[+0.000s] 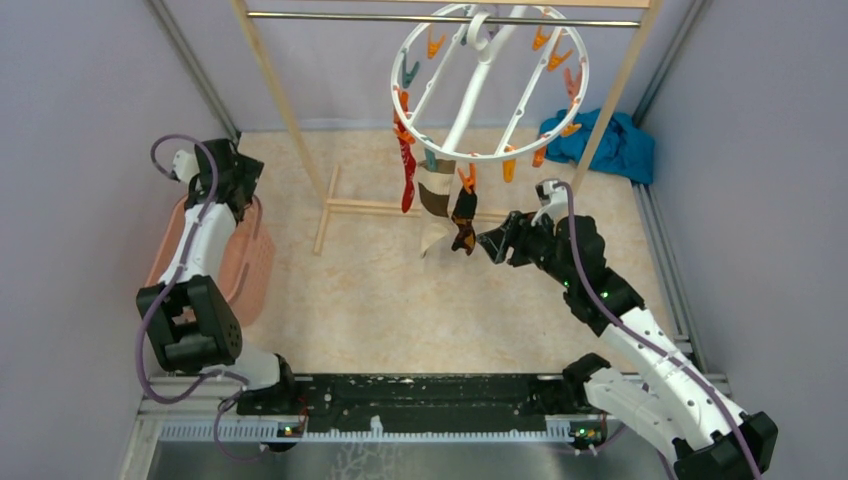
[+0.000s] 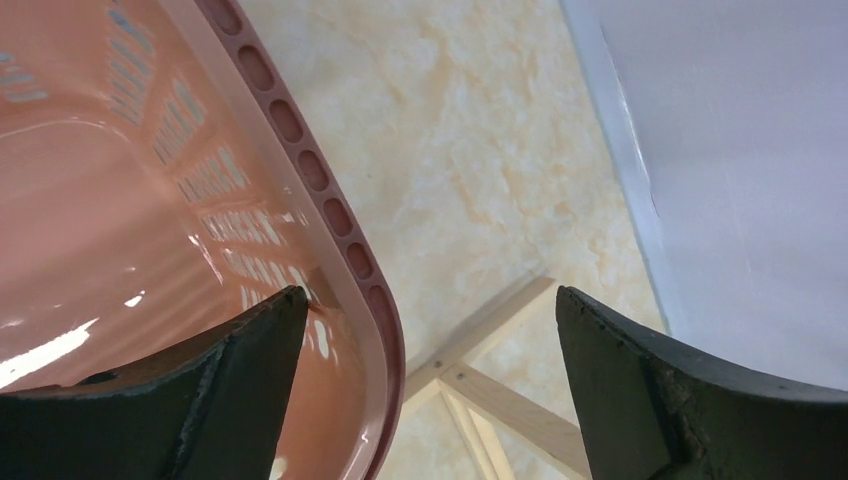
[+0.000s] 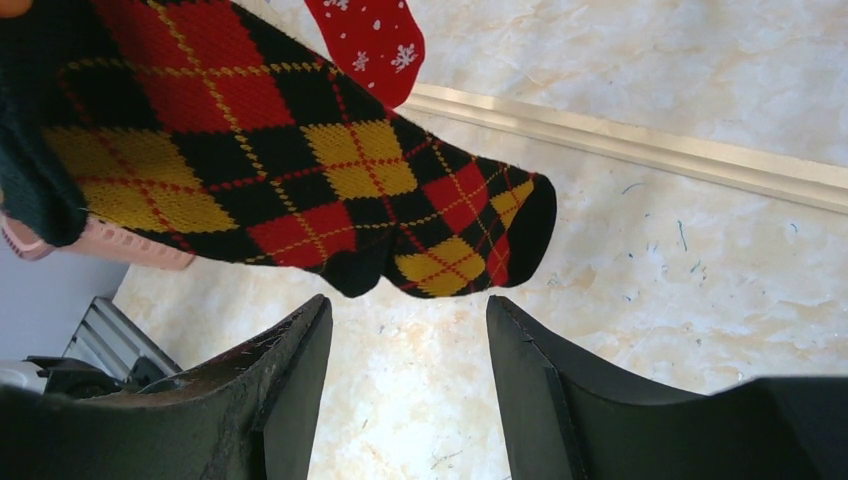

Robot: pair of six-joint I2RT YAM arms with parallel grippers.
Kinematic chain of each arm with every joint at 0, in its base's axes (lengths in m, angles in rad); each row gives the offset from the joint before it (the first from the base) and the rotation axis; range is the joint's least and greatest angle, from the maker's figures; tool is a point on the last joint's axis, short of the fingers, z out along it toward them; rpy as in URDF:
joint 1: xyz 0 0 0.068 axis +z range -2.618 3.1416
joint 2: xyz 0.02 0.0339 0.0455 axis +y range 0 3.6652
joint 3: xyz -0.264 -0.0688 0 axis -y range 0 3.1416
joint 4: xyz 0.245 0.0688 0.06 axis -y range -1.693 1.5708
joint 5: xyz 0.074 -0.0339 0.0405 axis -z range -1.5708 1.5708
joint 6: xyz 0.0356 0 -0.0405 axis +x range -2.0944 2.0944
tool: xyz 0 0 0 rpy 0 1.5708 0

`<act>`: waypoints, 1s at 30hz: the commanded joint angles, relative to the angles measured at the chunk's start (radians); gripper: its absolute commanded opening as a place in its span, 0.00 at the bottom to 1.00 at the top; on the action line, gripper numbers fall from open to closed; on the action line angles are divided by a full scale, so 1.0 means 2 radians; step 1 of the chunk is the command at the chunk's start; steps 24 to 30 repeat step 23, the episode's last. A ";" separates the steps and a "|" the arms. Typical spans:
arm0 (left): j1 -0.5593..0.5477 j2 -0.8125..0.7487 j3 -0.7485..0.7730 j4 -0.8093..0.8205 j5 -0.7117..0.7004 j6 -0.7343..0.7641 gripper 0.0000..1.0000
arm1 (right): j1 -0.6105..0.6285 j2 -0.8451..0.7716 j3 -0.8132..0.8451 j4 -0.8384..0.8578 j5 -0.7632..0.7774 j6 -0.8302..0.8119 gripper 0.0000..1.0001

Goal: Clip the socks to the hanger
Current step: Move the bin to the center of the board, then reset both arms

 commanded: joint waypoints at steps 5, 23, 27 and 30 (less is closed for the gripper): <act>-0.015 -0.088 -0.015 0.036 0.085 0.088 0.98 | -0.001 -0.006 -0.013 0.031 -0.007 0.006 0.58; -0.024 -0.319 -0.091 -0.059 0.222 0.171 0.98 | -0.001 -0.037 -0.037 0.017 0.008 0.024 0.57; -0.024 -0.319 -0.091 -0.059 0.222 0.171 0.98 | -0.001 -0.037 -0.037 0.017 0.008 0.024 0.57; -0.024 -0.319 -0.091 -0.059 0.222 0.171 0.98 | -0.001 -0.037 -0.037 0.017 0.008 0.024 0.57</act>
